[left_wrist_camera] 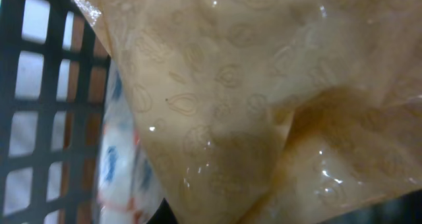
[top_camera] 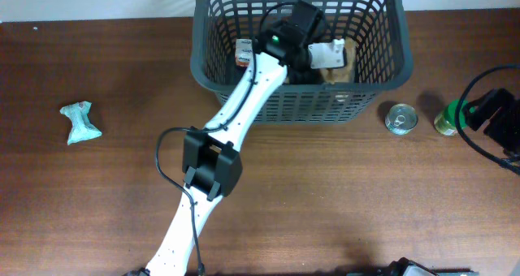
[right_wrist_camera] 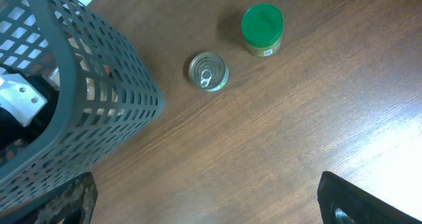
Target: Pack container
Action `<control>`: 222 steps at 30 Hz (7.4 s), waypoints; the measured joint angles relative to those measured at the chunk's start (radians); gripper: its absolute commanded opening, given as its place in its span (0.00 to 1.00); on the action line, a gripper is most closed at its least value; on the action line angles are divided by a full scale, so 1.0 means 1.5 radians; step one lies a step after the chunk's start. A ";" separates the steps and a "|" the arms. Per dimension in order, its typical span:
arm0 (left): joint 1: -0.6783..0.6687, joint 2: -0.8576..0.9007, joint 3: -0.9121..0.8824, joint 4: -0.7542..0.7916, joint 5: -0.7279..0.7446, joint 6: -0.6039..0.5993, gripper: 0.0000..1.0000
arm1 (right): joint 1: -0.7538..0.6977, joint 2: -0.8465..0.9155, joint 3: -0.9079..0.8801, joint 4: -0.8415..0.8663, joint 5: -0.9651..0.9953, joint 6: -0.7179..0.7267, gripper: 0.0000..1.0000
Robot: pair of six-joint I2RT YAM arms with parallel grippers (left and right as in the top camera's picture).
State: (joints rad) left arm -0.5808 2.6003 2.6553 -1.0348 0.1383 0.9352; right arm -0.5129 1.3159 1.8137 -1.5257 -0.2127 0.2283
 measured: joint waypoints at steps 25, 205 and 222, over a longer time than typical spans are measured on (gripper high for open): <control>0.134 -0.283 0.275 -0.238 -0.173 -0.348 0.99 | 0.000 0.000 0.000 0.000 0.000 0.000 0.99; 0.654 -0.369 -0.019 -0.417 -0.115 -0.550 0.99 | -0.011 0.418 -0.010 0.206 0.149 0.105 0.99; 0.654 -0.369 -0.019 -0.417 -0.115 -0.550 0.99 | -0.012 0.507 -0.011 0.318 0.111 0.140 0.99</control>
State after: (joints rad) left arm 0.4000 2.0472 2.6270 -1.6596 -0.0338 0.1108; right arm -0.5304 2.0766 1.7977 -1.0485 -0.0456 0.4381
